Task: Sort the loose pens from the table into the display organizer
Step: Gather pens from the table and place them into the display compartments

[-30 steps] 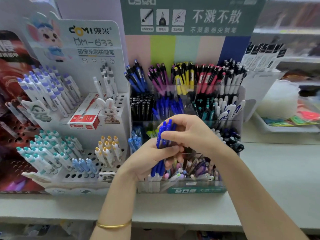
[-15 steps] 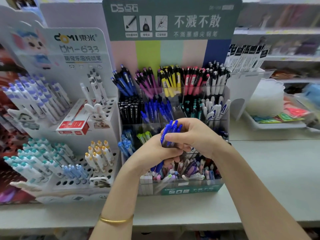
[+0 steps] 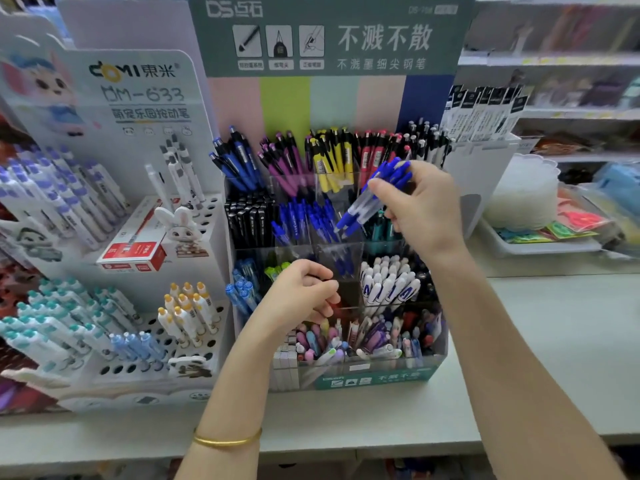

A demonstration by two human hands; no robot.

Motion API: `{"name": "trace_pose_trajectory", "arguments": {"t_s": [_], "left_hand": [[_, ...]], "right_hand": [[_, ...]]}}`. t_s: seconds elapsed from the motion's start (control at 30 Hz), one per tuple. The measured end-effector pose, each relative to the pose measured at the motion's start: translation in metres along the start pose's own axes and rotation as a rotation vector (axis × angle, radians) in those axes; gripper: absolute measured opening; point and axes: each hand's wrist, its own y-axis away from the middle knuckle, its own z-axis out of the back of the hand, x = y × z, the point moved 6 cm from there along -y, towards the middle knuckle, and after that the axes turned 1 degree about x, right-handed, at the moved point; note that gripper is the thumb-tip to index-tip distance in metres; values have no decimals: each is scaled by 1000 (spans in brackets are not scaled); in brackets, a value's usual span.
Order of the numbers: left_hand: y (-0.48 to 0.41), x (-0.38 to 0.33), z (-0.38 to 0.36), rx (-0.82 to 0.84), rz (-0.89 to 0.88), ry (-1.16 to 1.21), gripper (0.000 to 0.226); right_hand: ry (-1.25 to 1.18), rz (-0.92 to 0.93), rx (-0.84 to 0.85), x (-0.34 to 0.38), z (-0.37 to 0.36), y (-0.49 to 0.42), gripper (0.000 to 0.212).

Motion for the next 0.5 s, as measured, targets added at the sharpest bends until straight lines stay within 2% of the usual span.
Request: {"name": "trace_pose_trajectory", "arguments": {"t_s": [0.1,0.3,0.47,0.5], "left_hand": [[-1,-3,-1,3,-6,37,12],[-2,-3,7,-47,-12,67,14],[0,-2,13,-67,-16,90,13],[0,-2,14,-67,-17,95,13]], "right_hand": [[187,91,34,7,-25,-4,15],[522,36,231,-3,-69,-18,42],[596,-42,309,-12,-81,-2,22],[598,-35,305,-14,-80,3,24]]}}
